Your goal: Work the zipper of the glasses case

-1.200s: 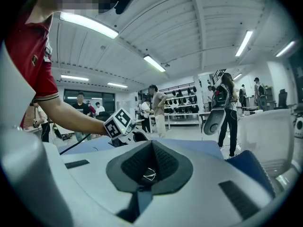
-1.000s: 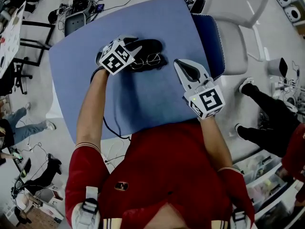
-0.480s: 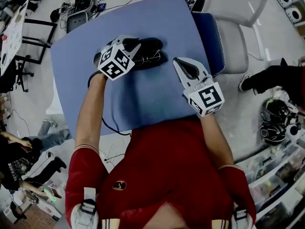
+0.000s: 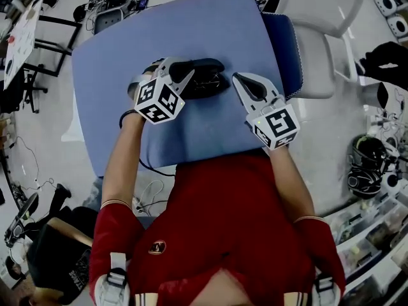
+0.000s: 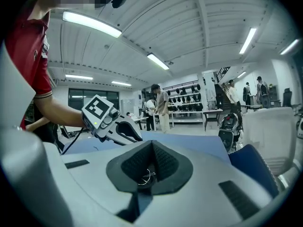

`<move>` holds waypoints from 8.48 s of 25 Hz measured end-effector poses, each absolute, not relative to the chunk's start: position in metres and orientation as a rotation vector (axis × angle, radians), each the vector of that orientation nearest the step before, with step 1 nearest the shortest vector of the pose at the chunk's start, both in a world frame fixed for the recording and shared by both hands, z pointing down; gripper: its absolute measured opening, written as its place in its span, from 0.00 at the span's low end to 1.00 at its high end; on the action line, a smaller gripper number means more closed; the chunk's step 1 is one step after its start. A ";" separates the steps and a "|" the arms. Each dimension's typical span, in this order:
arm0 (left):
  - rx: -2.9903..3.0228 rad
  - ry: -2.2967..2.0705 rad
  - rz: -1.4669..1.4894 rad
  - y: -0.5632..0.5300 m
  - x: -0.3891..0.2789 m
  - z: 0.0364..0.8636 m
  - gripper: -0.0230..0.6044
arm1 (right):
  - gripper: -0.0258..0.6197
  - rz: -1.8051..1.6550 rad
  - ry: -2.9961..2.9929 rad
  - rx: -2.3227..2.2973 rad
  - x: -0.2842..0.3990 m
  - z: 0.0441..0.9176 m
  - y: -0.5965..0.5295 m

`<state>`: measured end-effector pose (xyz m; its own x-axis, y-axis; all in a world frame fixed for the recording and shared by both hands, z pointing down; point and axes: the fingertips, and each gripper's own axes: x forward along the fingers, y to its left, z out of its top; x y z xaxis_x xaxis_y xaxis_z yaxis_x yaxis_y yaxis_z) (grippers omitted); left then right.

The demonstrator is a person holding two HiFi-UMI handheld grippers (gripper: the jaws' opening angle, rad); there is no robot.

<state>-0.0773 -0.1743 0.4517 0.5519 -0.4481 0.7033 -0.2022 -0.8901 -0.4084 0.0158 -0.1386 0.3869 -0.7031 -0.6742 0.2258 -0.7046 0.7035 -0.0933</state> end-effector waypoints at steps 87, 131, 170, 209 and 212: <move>-2.841 0.625 -1.364 -0.108 -0.052 0.479 0.16 | 0.17 -0.751 -2.201 -0.884 -0.013 0.521 -0.156; -2.873 0.569 -1.251 -0.093 -0.080 0.465 0.17 | 0.04 -0.414 -2.129 -0.238 -0.014 0.509 -0.099; -2.876 0.247 -1.115 -0.079 -0.066 0.471 0.17 | 0.04 0.340 -2.181 0.898 -0.087 0.513 -0.048; -2.433 -0.254 -1.193 -0.034 -0.039 0.449 0.21 | 0.04 0.001 -2.126 0.483 -0.001 0.510 -0.013; -2.303 -0.364 -1.209 -0.035 -0.031 0.453 0.22 | 0.04 -0.023 -2.111 0.490 0.011 0.512 -0.022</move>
<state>-0.0312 -0.0346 0.4529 0.5676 0.0005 0.8233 0.4540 -0.8344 -0.3125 0.0111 -0.0220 0.5119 -0.4822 -0.3526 0.8020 -0.3350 0.9201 0.2031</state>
